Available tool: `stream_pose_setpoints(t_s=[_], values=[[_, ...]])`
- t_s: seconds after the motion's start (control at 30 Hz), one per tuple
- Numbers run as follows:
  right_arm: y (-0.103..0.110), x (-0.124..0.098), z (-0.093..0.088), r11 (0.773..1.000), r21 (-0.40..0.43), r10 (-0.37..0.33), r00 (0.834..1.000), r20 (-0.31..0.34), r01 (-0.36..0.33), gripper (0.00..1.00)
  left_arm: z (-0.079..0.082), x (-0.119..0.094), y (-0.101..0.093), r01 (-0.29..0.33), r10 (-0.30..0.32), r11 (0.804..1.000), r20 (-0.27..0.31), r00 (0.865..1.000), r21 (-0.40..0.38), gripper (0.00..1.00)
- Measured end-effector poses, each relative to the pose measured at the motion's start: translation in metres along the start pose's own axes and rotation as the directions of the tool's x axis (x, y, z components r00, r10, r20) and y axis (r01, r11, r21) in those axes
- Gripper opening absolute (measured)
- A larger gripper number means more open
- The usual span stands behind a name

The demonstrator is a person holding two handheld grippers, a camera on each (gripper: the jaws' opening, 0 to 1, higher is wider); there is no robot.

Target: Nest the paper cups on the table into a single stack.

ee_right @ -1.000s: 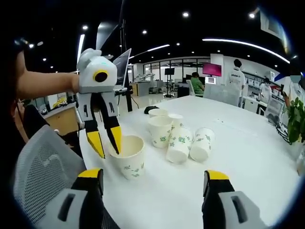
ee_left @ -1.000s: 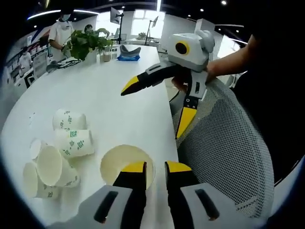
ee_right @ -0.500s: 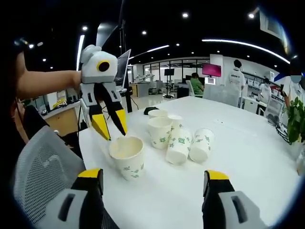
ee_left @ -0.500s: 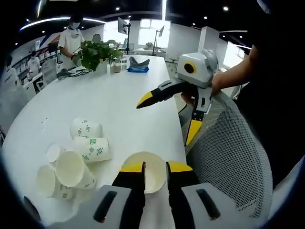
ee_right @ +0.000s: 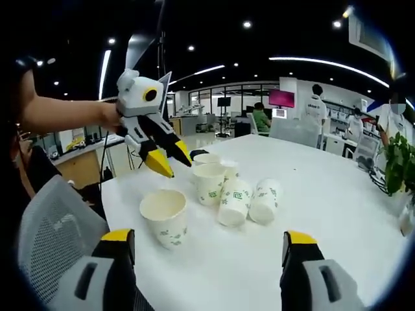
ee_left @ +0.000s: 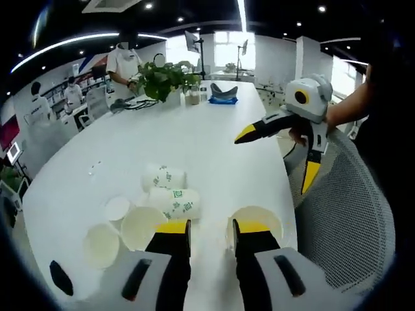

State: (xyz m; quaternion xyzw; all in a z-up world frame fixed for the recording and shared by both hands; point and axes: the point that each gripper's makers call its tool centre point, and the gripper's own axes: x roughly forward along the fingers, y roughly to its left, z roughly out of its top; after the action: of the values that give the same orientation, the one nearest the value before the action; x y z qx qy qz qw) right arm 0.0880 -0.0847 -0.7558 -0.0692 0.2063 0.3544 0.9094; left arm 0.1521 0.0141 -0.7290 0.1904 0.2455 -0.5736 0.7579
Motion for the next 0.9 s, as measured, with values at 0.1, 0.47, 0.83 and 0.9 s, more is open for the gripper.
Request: stream_pose_setpoints(t_s=[0.1, 0.47, 0.83, 0.9], values=[[-0.001, 0.0, 0.0, 1.0, 0.003, -0.006, 1.0, -0.003, 0.006, 0.98, -0.003, 0.002, 0.014, -0.045, 0.045, 0.999, -0.006, 0.999, -0.009, 0.25], [-0.003, -0.001, -0.001, 1.0, 0.012, -0.017, 1.0, -0.007, 0.017, 1.0, -0.022, 0.008, 0.049, -0.11, 0.108, 0.993, -0.053, 0.993, -0.04, 0.22], [-0.004, -0.002, 0.0, 1.0, 0.018, -0.022, 1.0, -0.004, 0.022, 0.99, -0.031, 0.021, 0.053, -0.102, 0.097, 0.993, -0.077, 0.992, -0.06, 0.17], [-0.004, -0.002, 0.0, 1.0, 0.018, -0.023, 1.0, -0.006, 0.023, 0.99, -0.031, 0.023, 0.051, -0.093, 0.088, 0.994, -0.083, 0.993, -0.056, 0.16]])
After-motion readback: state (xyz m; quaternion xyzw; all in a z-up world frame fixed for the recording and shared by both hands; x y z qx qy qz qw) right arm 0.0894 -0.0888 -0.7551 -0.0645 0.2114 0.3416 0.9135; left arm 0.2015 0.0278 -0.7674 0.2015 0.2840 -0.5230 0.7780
